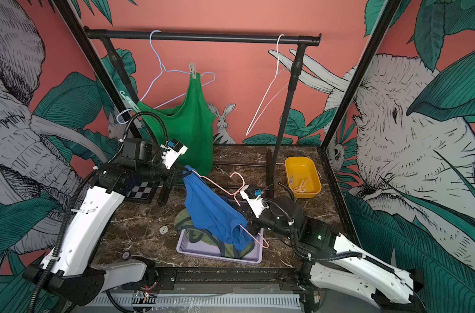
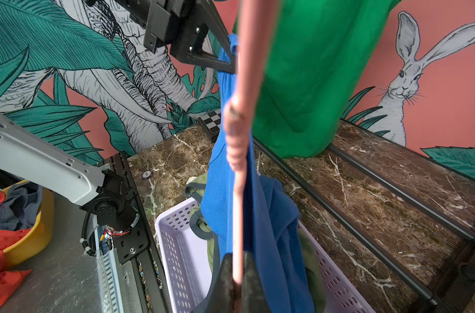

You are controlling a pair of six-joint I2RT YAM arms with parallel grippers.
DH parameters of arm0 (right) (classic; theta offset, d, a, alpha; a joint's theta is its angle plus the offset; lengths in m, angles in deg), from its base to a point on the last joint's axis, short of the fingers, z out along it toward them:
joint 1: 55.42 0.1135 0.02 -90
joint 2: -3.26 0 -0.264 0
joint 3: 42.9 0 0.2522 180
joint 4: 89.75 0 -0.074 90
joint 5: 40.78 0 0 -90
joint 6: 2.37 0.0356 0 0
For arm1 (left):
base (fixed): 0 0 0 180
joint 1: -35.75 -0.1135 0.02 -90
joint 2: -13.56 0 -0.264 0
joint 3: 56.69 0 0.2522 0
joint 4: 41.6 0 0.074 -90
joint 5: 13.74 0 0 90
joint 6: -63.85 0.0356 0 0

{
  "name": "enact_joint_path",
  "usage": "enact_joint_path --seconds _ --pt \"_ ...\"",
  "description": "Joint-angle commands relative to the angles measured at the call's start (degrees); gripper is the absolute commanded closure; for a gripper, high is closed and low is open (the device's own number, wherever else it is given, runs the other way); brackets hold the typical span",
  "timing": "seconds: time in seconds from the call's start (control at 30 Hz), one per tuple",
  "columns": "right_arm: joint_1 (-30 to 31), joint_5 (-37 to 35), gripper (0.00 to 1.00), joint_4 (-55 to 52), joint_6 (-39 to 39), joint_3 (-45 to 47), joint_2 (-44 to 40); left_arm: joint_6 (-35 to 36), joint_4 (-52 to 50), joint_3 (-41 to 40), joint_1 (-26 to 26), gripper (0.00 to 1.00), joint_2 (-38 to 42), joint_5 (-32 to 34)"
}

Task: Remove the clothespins securing tank tops to the hanger
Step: Remove the tank top from the hanger.

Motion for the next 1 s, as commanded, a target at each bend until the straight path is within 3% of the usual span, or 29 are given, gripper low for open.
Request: enact_joint_path --seconds 0.0,0.43,0.73,0.97 --pt "0.44 -0.84 1.00 0.09 0.50 0.51 -2.07 -1.79 1.67 0.58 -1.42 1.00 2.15 -0.22" --pt "0.37 -0.21 1.00 -1.20 1.61 3.45 -8.44 -4.77 3.16 0.57 -3.64 1.00 1.55 -1.51" --pt "0.37 4.43 1.00 -3.93 0.83 1.31 -5.32 -6.75 3.71 1.92 -5.20 1.00 0.36 -1.77" --pt "0.38 5.90 1.00 -0.14 0.09 1.61 -7.15 -8.21 4.75 0.70 -6.44 1.00 0.60 -3.16"
